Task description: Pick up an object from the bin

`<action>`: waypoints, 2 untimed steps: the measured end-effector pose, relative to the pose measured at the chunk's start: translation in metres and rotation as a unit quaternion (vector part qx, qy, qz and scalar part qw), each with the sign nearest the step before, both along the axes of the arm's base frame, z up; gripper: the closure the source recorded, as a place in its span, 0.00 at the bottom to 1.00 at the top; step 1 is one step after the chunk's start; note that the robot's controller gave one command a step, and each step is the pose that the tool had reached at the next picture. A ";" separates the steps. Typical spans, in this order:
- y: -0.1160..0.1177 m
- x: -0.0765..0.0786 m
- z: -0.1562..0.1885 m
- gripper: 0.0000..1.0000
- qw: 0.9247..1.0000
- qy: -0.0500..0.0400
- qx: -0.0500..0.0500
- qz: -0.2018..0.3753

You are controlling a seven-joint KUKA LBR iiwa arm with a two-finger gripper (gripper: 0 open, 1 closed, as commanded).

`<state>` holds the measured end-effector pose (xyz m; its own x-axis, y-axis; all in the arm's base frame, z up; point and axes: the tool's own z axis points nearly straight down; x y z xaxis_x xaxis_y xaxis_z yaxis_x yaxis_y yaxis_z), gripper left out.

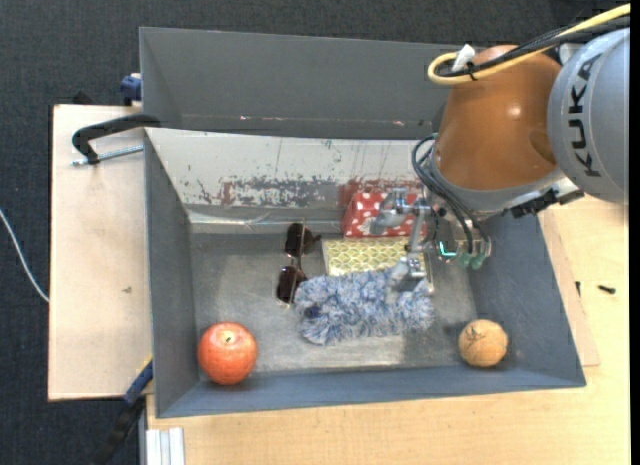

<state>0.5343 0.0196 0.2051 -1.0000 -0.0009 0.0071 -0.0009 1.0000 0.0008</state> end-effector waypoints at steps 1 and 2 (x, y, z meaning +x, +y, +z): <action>0.000 0.002 0.004 0.00 1.000 -0.004 0.000 0.000; 0.012 -0.001 -0.020 0.00 0.999 -0.008 -0.001 0.047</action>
Offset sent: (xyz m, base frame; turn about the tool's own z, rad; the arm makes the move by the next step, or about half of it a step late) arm -0.0165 0.0518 -0.0955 -0.3536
